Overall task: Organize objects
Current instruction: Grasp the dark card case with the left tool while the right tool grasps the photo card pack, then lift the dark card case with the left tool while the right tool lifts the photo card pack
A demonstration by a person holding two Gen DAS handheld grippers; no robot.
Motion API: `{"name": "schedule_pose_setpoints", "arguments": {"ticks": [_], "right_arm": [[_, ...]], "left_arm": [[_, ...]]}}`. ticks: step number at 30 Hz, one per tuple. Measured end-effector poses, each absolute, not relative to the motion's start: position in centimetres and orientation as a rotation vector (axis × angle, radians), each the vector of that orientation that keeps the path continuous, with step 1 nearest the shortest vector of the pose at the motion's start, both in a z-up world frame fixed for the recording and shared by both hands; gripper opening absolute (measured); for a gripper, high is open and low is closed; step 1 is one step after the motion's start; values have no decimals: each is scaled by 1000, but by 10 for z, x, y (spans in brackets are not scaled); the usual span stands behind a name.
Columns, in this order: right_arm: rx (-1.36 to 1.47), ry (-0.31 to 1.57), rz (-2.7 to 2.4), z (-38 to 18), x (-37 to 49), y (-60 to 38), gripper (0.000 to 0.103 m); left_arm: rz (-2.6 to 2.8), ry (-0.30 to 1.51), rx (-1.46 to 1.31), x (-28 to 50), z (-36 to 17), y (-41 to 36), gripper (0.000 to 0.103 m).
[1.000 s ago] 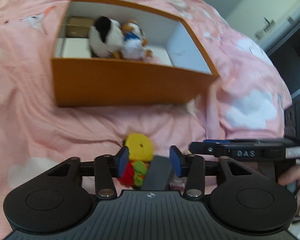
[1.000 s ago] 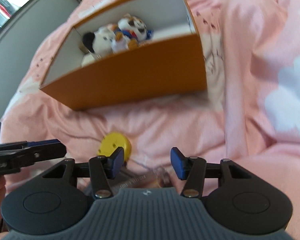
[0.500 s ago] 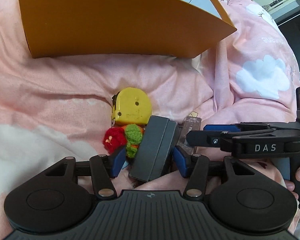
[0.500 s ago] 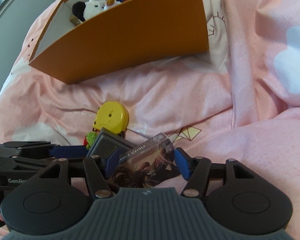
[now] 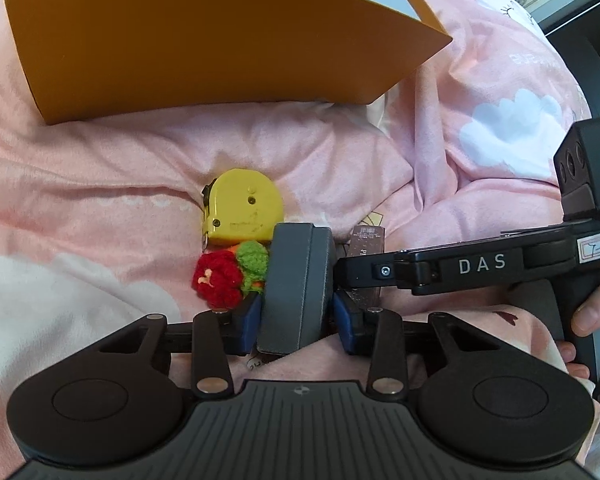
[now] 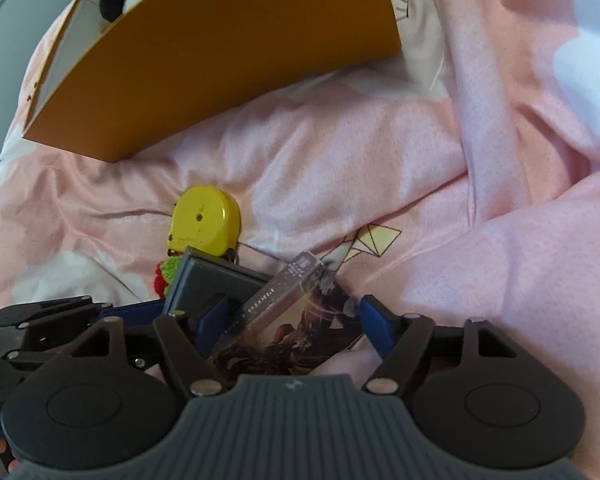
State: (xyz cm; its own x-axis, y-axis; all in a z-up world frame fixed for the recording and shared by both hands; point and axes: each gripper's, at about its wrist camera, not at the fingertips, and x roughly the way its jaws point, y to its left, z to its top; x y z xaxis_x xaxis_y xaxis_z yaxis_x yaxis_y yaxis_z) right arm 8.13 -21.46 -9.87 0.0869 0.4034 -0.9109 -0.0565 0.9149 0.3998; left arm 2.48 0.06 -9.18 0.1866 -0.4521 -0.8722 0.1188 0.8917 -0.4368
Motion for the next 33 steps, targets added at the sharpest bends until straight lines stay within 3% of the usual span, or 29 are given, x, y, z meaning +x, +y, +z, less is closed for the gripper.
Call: {"name": "schedule_pose_setpoints", "arguments": {"ticks": [4, 6, 12, 18, 23, 33], "right_arm": [[294, 1460, 353, -101, 83, -214, 73], [339, 1456, 369, -100, 81, -218, 59], [384, 1416, 354, -90, 73, -228, 39], [377, 1401, 297, -79, 68, -238, 37], [419, 1440, 261, -85, 76, -237, 46], [457, 1461, 214, -97, 77, -237, 45]], "left_arm": [[-396, 1318, -293, 23, -92, 0, 41], [-398, 1307, -292, 22, -90, 0, 41], [-438, 1261, -285, 17, -82, -3, 38], [-496, 1276, -265, 15, -83, -13, 37], [-498, 1265, -247, 13, -81, -15, 37], [-498, 1269, -214, 12, -81, -18, 37]]}}
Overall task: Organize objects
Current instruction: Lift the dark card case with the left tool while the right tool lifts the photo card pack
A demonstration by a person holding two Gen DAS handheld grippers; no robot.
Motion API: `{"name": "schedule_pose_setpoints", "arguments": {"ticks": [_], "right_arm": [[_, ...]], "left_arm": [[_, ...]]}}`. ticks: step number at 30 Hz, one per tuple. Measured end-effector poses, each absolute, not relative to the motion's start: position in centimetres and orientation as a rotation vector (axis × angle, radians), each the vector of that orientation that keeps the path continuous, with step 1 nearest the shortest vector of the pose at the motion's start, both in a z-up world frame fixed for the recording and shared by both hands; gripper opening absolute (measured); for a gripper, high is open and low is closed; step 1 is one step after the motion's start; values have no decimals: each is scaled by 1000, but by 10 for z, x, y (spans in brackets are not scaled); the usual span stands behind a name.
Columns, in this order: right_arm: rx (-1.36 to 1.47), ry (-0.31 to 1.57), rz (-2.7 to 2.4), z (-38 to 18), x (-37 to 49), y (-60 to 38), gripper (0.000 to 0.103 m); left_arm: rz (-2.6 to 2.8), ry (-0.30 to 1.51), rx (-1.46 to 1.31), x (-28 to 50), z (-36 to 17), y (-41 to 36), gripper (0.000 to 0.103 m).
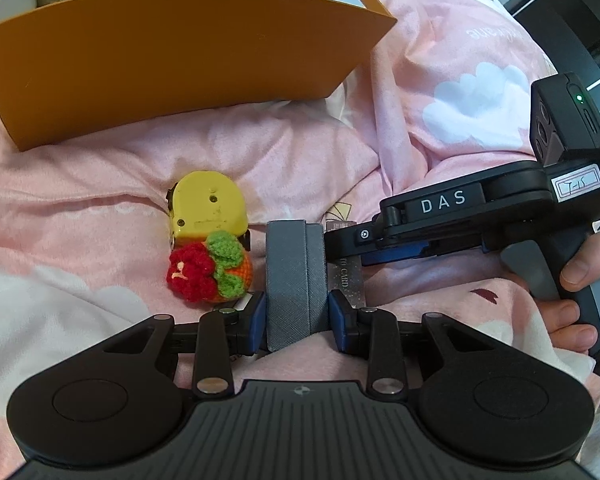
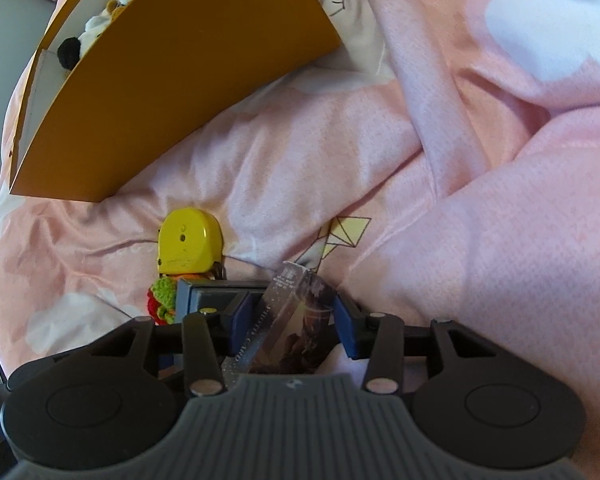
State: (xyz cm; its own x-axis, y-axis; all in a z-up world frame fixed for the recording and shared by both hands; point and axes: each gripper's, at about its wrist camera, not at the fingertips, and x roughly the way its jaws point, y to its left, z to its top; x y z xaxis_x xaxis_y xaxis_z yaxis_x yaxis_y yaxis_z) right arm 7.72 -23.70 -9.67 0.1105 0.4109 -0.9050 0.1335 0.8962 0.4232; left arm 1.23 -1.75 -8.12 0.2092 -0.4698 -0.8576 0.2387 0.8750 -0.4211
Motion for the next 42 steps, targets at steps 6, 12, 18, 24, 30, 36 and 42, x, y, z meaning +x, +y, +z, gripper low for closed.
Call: {"name": "schedule_pose_setpoints", "arguments": {"ticks": [6, 12, 18, 24, 30, 36, 42], "right_arm": [[480, 1451, 203, -87, 70, -247, 30], [567, 1445, 160, -86, 73, -251, 33], [559, 1452, 88, -93, 81, -243, 39], [490, 1480, 50, -104, 88, -233, 45], [446, 1459, 91, -96, 84, -235, 40], [405, 1391, 152, -76, 77, -236, 34], [346, 1292, 220, -49, 76, -229, 29]], "left_arm": [[-536, 1253, -149, 11, -79, -30, 37], [-533, 1264, -176, 14, -84, -29, 37], [-512, 1272, -161, 13, -84, -32, 37], [-510, 1277, -161, 12, -84, -31, 37], [-495, 1284, -206, 14, -85, -24, 39], [-476, 1254, -219, 13, -79, -17, 38], [-433, 1176, -249, 16, -62, -4, 38]]}}
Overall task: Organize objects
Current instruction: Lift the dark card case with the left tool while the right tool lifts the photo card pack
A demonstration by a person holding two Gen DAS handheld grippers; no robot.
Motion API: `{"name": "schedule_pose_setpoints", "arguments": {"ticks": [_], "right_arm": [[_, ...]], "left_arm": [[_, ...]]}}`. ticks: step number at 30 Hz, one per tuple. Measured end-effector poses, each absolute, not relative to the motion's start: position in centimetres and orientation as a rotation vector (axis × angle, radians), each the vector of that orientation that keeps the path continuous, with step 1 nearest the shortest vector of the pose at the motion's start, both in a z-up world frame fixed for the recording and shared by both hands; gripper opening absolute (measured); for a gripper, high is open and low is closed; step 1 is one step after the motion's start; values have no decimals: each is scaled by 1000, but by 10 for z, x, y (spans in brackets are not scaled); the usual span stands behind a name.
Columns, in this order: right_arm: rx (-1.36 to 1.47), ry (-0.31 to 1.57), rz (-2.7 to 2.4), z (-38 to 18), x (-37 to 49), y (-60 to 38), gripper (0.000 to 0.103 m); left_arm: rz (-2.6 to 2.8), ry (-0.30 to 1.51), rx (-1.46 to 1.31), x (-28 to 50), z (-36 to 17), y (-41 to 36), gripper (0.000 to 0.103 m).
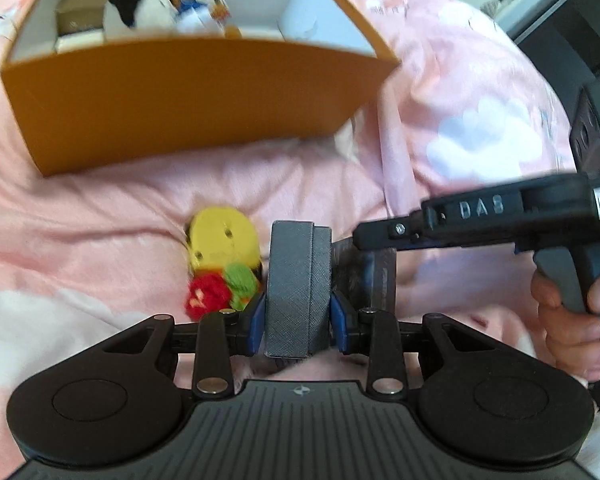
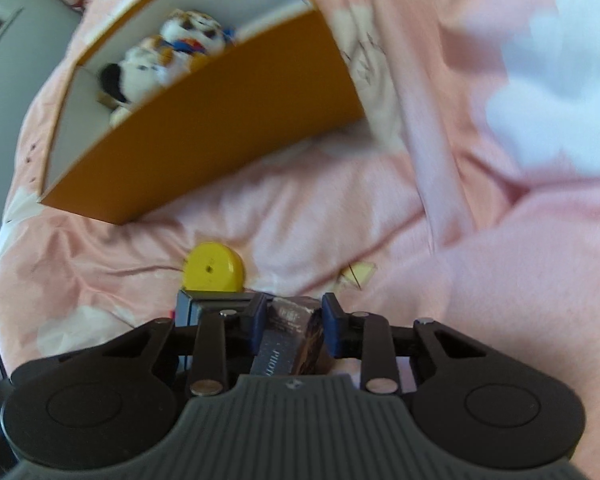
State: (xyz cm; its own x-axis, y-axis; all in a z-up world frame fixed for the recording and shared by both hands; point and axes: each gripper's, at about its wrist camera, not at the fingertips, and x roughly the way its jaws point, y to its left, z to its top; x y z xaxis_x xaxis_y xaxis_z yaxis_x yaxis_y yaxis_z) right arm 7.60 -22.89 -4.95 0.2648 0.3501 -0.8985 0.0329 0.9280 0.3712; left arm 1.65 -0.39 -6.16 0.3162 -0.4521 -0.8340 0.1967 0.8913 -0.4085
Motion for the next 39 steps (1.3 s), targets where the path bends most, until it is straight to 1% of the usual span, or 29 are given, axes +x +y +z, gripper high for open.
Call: {"name": "schedule_pose_setpoints", "arguments": {"ticks": [3, 6, 10, 14, 18, 20, 21, 26, 27, 29, 34, 35, 37, 38, 39], "right_arm": [[292, 1234, 249, -39, 81, -222, 27], [276, 1191, 272, -33, 90, -218, 26], [249, 1147, 286, -33, 99, -212, 26], [184, 1146, 253, -47, 103, -207, 26], [246, 1216, 206, -64, 103, -222, 38], [287, 1238, 211, -67, 100, -229, 39], [304, 1249, 215, -69, 98, -232, 41], [360, 1263, 229, -74, 92, -237, 42], [363, 1264, 237, -76, 91, -236, 42], [371, 1273, 255, -80, 90, -234, 42], [382, 1300, 280, -94, 90, -227, 42], [384, 1302, 279, -96, 90, -227, 42], [388, 1296, 283, -95, 89, -226, 37], [384, 1290, 285, -93, 88, -226, 30], [380, 1281, 292, -91, 87, -225, 28]], "left_arm": [[-396, 1101, -259, 20, -46, 4, 38], [-355, 1038, -243, 25, -35, 6, 38], [-310, 1012, -235, 31, -36, 9, 38], [-286, 1026, -223, 29, -44, 13, 38], [-281, 1049, -252, 30, -49, 18, 38], [-287, 1058, -269, 32, -49, 20, 38], [-294, 1067, -278, 33, -50, 20, 38], [-310, 1088, -298, 41, -53, 16, 39], [-313, 1089, -291, 43, -53, 13, 40], [-319, 1092, -285, 48, -52, 9, 44], [-315, 1097, -267, 62, -54, 0, 48], [-312, 1096, -271, 65, -55, -1, 48], [-303, 1091, -276, 68, -56, -3, 48], [-305, 1091, -272, 69, -56, -5, 48], [-309, 1092, -271, 70, -57, -6, 48]]}}
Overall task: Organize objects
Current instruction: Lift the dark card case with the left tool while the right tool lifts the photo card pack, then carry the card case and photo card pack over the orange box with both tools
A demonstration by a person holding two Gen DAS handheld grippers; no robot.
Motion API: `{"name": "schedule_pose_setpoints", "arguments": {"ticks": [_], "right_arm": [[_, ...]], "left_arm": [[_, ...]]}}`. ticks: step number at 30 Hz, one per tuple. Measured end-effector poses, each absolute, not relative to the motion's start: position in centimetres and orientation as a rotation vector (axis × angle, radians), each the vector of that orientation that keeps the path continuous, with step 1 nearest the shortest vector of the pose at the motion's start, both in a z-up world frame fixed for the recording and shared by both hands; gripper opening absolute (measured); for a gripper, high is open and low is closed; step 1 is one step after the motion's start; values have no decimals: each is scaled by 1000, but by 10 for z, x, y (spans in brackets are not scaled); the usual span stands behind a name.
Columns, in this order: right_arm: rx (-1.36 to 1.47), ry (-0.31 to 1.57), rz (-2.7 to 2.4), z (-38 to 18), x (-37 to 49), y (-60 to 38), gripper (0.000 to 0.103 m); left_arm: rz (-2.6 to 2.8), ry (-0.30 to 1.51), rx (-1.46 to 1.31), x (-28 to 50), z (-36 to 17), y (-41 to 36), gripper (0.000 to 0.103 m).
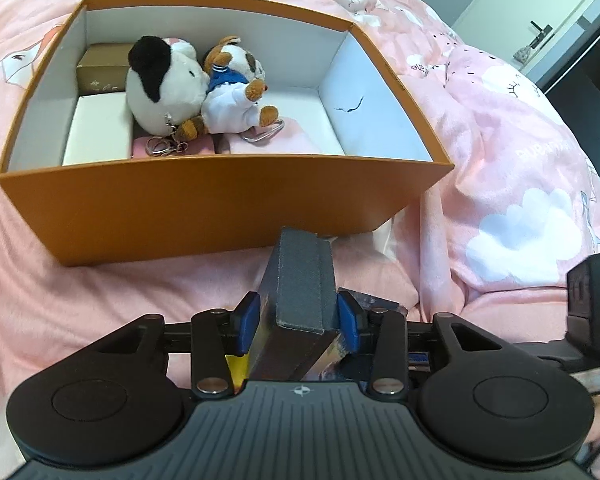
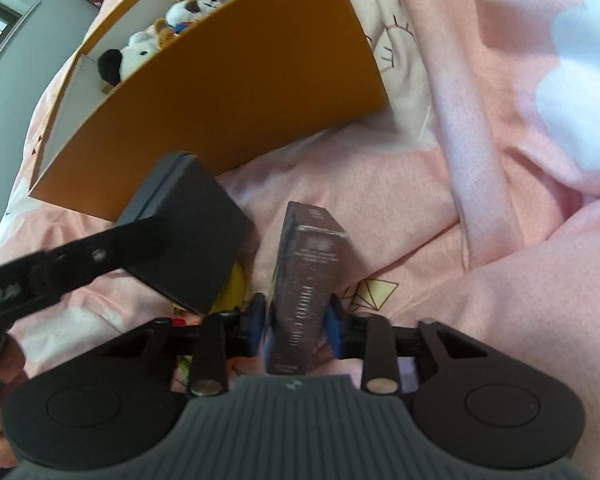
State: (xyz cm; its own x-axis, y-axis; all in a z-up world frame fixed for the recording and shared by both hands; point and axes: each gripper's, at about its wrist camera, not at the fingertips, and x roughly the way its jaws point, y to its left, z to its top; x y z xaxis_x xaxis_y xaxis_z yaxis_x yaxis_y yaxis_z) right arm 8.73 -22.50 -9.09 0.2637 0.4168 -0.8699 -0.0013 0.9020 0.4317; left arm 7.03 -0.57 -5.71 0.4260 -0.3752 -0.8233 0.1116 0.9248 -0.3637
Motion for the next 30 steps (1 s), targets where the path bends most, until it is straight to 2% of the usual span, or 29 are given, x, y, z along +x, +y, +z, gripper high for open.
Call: {"name": "schedule_pose_setpoints", "arguments": {"ticks": [5, 14, 21, 25, 30], "right_arm": [[303, 1214, 327, -73, 83, -215, 24], [14, 1082, 349, -44, 98, -205, 24], [30, 1162, 372, -63, 116, -210, 24], [55, 1187, 378, -68, 116, -215, 25], [84, 1204, 386, -70, 117, -219, 27]], "left_arm": [[-315, 1112, -271, 74, -60, -6, 47], [-322, 1123, -275, 74, -56, 3, 42], [-328, 1176, -230, 89, -59, 2, 42], [-351, 1209, -188, 104, -57, -2, 49], [-392, 1266, -54, 115, -53, -14, 49]]}}
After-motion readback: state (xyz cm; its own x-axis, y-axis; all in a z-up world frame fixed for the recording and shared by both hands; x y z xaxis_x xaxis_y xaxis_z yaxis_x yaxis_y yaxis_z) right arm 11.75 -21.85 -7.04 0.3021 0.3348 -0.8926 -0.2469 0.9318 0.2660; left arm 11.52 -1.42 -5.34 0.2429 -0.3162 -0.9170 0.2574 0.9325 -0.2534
